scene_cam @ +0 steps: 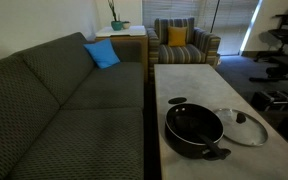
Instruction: Move the serving spoon from the pot to the table
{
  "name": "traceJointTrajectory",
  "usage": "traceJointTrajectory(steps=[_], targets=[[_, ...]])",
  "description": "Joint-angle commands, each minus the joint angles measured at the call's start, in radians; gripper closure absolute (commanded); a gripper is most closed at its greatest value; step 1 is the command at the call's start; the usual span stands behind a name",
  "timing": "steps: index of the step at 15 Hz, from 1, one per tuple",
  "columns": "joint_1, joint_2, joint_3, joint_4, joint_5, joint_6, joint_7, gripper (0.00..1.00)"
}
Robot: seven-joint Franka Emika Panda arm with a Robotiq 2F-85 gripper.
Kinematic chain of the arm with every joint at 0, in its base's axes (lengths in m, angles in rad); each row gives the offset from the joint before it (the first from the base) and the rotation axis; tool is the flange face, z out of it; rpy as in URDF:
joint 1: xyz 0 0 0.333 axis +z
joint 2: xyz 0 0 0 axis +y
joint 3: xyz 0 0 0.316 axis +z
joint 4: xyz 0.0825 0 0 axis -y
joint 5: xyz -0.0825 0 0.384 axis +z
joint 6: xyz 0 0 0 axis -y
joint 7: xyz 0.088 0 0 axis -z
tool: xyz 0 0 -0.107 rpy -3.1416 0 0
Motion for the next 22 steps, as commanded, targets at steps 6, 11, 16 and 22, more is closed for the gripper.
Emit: traceJointTrajectory(steps=[6, 11, 16, 22], targets=[[-0.032, 0.187, 0.029, 0.109, 0.06, -0.023, -0.065, 0.0], [-0.067, 0.422, 0.069, 0.252, 0.089, -0.06, -0.102, 0.0], [-0.054, 0.587, 0.082, 0.373, 0.015, -0.096, -0.005, 0.0], [-0.056, 0.643, 0.093, 0.364, -0.02, -0.04, 0.058, 0.0]])
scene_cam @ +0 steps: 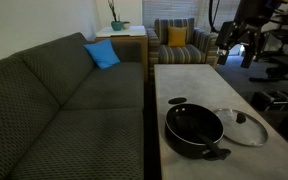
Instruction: Move the serving spoon from the pot to the table
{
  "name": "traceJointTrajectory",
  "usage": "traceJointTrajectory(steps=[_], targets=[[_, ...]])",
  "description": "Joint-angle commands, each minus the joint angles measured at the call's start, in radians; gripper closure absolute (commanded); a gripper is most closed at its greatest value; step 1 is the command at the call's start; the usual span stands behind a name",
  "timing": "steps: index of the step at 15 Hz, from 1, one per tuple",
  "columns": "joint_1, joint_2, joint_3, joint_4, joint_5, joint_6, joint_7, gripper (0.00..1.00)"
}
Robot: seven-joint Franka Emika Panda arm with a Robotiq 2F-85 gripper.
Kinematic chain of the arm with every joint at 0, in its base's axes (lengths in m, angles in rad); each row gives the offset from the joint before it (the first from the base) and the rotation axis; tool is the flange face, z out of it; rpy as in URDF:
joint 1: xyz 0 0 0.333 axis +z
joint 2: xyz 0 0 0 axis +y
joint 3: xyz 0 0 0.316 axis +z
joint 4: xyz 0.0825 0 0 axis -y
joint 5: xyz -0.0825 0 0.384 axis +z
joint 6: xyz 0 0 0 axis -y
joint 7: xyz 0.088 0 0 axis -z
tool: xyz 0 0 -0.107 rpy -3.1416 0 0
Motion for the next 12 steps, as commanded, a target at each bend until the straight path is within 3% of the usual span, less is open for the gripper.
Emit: traceJointTrajectory(steps=[1, 4, 12], targets=[[-0.017, 0.011, 0.019, 0.004, -0.016, 0.003, 0.011, 0.0], [-0.002, 0.008, 0.011, 0.009, -0.03, -0.002, 0.034, 0.0], [0.209, 0.135, -0.072, -0.005, -0.248, 0.152, 0.403, 0.0]])
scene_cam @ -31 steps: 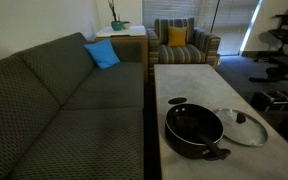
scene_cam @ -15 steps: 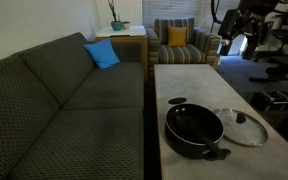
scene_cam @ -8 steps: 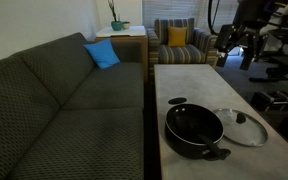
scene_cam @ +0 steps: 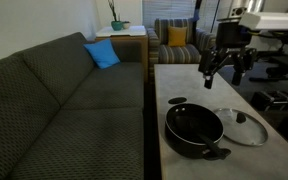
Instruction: Move the serving spoon from the pot to the table
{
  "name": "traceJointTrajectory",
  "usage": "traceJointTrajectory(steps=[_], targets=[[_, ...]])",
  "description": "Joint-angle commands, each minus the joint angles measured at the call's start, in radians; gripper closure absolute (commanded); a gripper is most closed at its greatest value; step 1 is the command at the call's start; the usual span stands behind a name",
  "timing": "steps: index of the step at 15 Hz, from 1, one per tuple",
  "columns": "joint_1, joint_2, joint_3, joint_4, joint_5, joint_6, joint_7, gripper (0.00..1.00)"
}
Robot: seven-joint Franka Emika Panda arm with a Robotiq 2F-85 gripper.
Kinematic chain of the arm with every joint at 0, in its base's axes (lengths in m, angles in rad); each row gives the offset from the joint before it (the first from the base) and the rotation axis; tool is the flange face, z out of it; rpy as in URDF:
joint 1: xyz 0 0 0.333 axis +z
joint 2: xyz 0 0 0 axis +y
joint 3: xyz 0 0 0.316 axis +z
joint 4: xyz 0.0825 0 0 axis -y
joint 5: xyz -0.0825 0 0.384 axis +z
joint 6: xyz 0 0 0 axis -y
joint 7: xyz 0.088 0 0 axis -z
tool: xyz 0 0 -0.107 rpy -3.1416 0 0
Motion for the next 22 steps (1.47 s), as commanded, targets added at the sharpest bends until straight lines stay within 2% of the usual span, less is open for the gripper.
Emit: traceJointTrajectory(steps=[1, 5, 9, 10, 13, 22], targets=[[0.07, 0.068, -0.043, -0.01, -0.05, 0.087, 0.113, 0.0], [0.071, 0.129, -0.035, -0.039, -0.025, 0.186, 0.137, 0.0], [0.023, 0.208, 0.003, -0.048, 0.01, 0.298, 0.082, 0.0], [0.064, 0.184, -0.029, -0.031, -0.005, 0.242, 0.119, 0.0], [0.051, 0.219, -0.021, -0.032, 0.002, 0.277, 0.106, 0.0], [0.052, 0.234, -0.028, -0.007, -0.001, 0.273, 0.109, 0.0]])
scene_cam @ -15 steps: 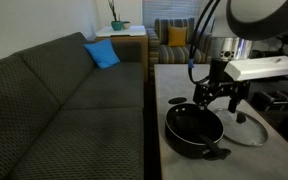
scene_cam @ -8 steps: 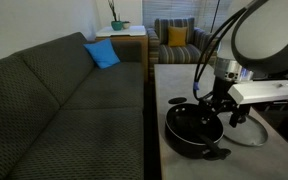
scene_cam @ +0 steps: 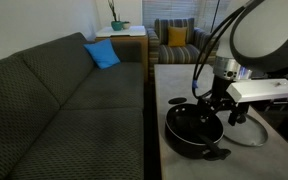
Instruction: Move the serving spoon from the pot to the table
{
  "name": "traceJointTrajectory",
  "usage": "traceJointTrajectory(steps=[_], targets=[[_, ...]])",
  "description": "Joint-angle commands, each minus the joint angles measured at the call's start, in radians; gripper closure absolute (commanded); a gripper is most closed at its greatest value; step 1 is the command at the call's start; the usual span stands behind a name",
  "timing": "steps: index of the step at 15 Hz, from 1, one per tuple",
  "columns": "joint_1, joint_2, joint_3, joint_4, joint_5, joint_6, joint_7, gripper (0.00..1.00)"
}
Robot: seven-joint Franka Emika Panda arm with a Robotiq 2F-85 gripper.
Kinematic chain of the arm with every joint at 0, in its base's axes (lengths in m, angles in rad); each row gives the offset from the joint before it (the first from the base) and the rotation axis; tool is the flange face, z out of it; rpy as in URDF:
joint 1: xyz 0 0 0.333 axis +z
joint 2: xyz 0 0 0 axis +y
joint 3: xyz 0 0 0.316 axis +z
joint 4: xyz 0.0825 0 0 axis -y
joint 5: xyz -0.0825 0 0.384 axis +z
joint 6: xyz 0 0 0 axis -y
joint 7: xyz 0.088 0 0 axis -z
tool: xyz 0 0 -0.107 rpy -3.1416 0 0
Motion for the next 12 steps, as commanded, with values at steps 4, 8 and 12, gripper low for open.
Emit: traceJointTrajectory(steps=[4, 8, 12], targets=[[0.003, 0.032, -0.004, 0.021, 0.012, 0.006, -0.013, 0.0], [0.004, 0.059, 0.002, 0.037, 0.011, -0.002, -0.019, 0.0], [0.011, 0.095, 0.001, 0.073, 0.004, -0.03, -0.027, 0.0]])
